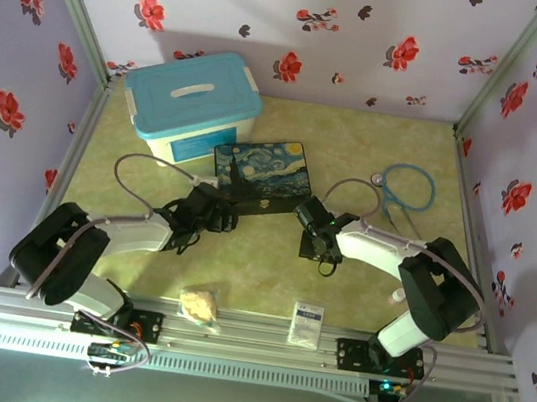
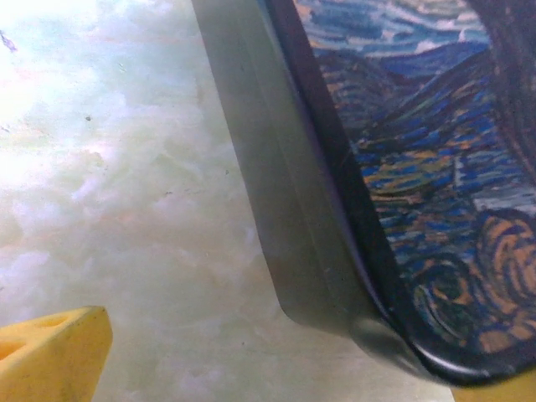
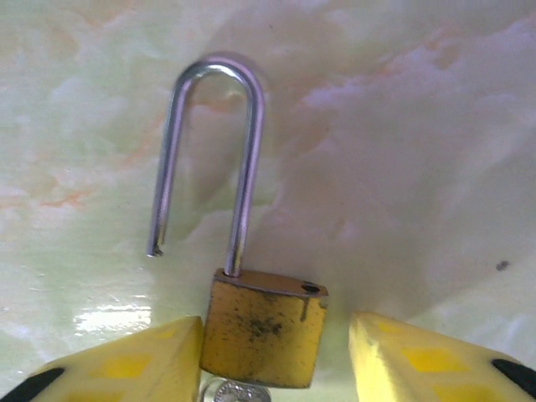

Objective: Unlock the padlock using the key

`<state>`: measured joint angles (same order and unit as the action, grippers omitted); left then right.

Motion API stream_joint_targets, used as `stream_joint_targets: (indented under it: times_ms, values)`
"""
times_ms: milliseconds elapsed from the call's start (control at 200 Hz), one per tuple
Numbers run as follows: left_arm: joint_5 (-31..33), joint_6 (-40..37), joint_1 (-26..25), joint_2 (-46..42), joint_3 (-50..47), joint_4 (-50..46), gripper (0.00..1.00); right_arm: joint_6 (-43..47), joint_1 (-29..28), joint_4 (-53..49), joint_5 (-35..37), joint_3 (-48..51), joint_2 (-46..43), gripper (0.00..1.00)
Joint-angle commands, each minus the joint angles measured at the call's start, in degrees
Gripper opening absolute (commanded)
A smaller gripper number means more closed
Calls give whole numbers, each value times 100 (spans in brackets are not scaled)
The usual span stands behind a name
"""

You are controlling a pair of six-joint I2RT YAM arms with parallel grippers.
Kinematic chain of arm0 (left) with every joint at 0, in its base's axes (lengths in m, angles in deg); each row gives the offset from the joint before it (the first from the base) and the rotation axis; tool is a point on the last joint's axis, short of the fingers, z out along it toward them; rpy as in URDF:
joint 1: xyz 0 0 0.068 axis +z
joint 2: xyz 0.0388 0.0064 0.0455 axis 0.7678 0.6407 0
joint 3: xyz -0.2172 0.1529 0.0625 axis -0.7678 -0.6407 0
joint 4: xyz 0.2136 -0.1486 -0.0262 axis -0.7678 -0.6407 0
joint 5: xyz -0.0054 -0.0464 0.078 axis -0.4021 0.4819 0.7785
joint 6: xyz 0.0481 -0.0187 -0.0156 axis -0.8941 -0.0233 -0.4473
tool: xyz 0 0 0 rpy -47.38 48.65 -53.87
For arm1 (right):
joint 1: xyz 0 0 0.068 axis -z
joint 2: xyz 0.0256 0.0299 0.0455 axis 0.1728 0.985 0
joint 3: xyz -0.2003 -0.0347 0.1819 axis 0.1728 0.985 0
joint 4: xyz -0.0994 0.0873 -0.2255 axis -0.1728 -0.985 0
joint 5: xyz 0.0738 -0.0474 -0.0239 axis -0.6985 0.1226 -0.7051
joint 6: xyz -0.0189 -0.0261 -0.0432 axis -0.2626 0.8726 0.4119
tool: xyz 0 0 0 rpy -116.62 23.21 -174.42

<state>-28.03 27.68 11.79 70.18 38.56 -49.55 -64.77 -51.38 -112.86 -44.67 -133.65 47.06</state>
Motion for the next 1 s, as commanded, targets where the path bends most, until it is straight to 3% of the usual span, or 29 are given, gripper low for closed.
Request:
stream_joint_targets:
  times_ms: [0, 155, 415, 525, 615, 835, 850, 905, 995]
  values:
    - [225, -9, 53, 204, 196, 193, 97, 200, 89, 137, 101, -21, 90, 44]
    - [265, 96, 218, 383, 194, 360, 95, 399, 241, 83, 242, 45, 54, 30]
    - [243, 48, 297, 190, 179, 204, 95, 498, 512, 61, 193, 229, -156, 33]
    - [120, 48, 305, -107, 43, 100, 98, 579, 598, -24, 206, 229, -178, 40]
    - [76, 35, 295, -414, -15, -143, 100, 676, 614, 17, 91, 249, -293, 52]
    - [35, -110, 322, -1741, -344, -750, 100, 997, 640, 15, 231, 80, -1269, 70]
    - [69, -158, 329, -1860, -351, -820, 100, 1040, 656, 14, 288, 61, -1354, 73]
    - [289, -334, 407, -2270, -345, -1101, 100, 1192, 766, 19, 596, -30, -1654, 97]
    - [651, -883, 623, -2796, -408, -1299, 100, 1410, 1245, 198, 1124, -70, -2056, 99]
